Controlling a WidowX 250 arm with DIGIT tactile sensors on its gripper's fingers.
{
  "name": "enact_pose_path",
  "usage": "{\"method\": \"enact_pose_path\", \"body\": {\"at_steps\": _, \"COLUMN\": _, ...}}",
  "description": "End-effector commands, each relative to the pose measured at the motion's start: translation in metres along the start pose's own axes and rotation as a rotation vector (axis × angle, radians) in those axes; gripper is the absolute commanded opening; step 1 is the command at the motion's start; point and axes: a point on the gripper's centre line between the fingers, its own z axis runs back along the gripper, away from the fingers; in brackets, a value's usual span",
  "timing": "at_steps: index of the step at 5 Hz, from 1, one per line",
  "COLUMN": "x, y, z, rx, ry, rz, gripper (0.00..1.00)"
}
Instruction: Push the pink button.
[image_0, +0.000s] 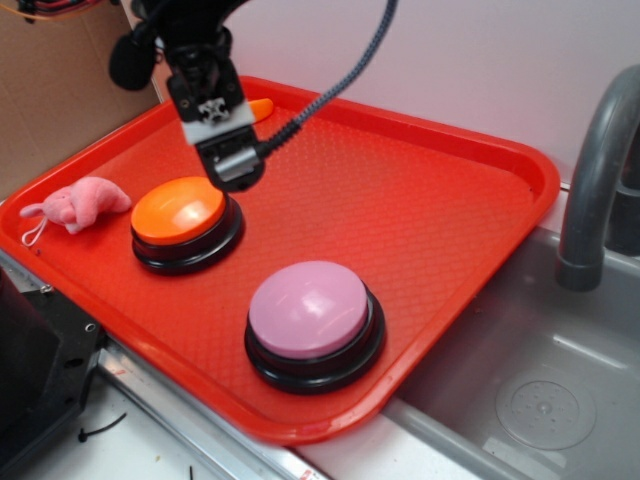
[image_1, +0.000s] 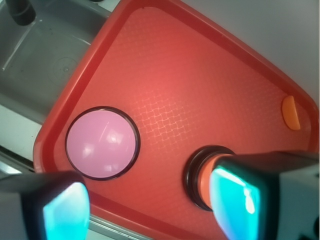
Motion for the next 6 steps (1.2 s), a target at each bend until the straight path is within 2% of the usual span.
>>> {"method": "enact_pose_path", "body": {"at_steps": 1, "x": 0.009, "y": -0.022, "z": -0.026, "rx": -0.014, "ry": -0.043, "rz": -0.042, "gripper": 1.00}}
{"method": "enact_pose_path", "body": {"at_steps": 2, "x": 0.006, "y": -0.031, "z": -0.053, "rx": -0.021, "ry": -0.101, "rz": -0.088, "gripper": 1.00}}
{"method": "enact_pose_path", "body": {"at_steps": 3, "x": 0.005, "y": -0.035, "z": -0.080, "rx": -0.049, "ry": -0.049, "rz": -0.119, "gripper": 1.00}}
{"method": "enact_pose_path", "body": {"at_steps": 4, "x": 0.003, "y": -0.036, "z": -0.096, "rx": -0.051, "ry": -0.044, "rz": -0.108, "gripper": 1.00}}
{"method": "enact_pose_path", "body": {"at_steps": 5, "x": 0.012, "y": -0.041, "z": -0.106, "rx": -0.078, "ry": -0.046, "rz": -0.122, "gripper": 1.00}}
{"method": "enact_pose_path", "body": {"at_steps": 6, "x": 0.022, "y": -0.040, "z": -0.101, "rx": -0.105, "ry": -0.011, "rz": -0.138, "gripper": 1.00}}
